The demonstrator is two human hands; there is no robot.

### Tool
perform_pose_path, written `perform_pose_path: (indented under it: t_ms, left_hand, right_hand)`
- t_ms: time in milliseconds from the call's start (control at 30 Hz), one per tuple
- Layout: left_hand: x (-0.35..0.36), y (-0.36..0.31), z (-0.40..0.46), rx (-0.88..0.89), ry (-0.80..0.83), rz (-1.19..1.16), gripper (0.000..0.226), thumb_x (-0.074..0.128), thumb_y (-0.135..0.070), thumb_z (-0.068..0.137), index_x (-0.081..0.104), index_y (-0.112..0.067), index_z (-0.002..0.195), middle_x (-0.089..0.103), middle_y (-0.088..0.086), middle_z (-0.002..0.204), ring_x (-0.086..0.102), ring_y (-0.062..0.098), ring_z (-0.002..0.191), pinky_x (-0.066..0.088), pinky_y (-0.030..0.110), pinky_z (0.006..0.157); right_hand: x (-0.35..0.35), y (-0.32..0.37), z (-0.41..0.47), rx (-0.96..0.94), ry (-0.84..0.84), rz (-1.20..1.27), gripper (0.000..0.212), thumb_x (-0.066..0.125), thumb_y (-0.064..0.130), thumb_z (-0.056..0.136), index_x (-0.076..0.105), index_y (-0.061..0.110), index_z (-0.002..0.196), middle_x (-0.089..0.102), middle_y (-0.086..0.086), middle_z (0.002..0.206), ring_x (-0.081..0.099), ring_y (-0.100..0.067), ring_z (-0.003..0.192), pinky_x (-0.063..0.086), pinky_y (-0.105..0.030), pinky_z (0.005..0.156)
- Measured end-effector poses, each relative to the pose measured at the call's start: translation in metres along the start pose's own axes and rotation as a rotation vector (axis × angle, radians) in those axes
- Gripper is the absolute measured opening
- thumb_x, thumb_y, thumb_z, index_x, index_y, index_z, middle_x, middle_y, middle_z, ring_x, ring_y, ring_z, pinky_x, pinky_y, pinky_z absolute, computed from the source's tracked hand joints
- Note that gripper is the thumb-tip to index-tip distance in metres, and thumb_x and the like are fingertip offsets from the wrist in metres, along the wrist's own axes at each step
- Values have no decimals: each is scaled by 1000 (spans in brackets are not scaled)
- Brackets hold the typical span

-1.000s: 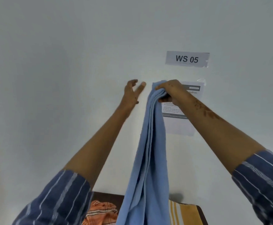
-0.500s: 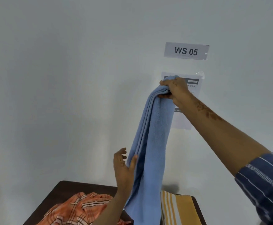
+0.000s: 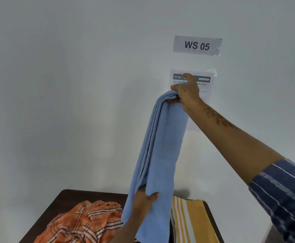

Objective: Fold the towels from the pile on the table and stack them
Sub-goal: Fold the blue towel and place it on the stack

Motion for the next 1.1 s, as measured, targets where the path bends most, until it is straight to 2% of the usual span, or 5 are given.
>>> perform_pose_path:
  t_ms: [167,333,600,900,1100]
  left_hand:
    - [-46,30,17,222,-424,378,50,62,-59,64,75,-17,87,47,8,140,43,28,126,38,46,97]
    - [-77,7,40,34,155,-53,97,86,-65,33,55,-26,117,64,-14,109,61,13,110,48,15,78]
    - [-151,11,60,-56,168,271,83,76,-58,31,67,-16,101,67,-2,99,62,13,93,48,24,77]
    - [-236,-42,91,-521,753,911,76,91,-41,43,69,-7,107,72,10,105,68,27,100,49,42,97]
    - [-177,-2,75,-488,735,1238,67,82,-48,60,65,-13,115,68,8,113,64,29,102,50,38,91]
  right_hand:
    - [-19,-4,-12,0,48,108,18,60,-4,84,58,8,97,56,-9,84,60,-22,74,58,-40,69]
    - [-32,-2,-15,-72,172,201,11,57,-3,87,59,7,82,58,-9,77,62,-20,67,58,-31,57]
    - [-53,-67,-6,112,-140,135,21,58,-3,84,54,10,68,57,-11,74,59,-24,68,58,-31,53]
    - [-77,-189,-40,522,-324,273,25,56,4,90,50,7,66,54,-13,82,53,-21,62,49,-21,37]
    - [-100,-271,-120,690,-536,168,17,53,4,93,53,9,76,45,-12,71,49,-23,61,53,-33,70]
Point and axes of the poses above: each hand's wrist, its own z-axis towards the middle knuckle, its own x-axis out of the palm, y = z × x, the point moved 1 cm from there along z, towards the middle knuckle
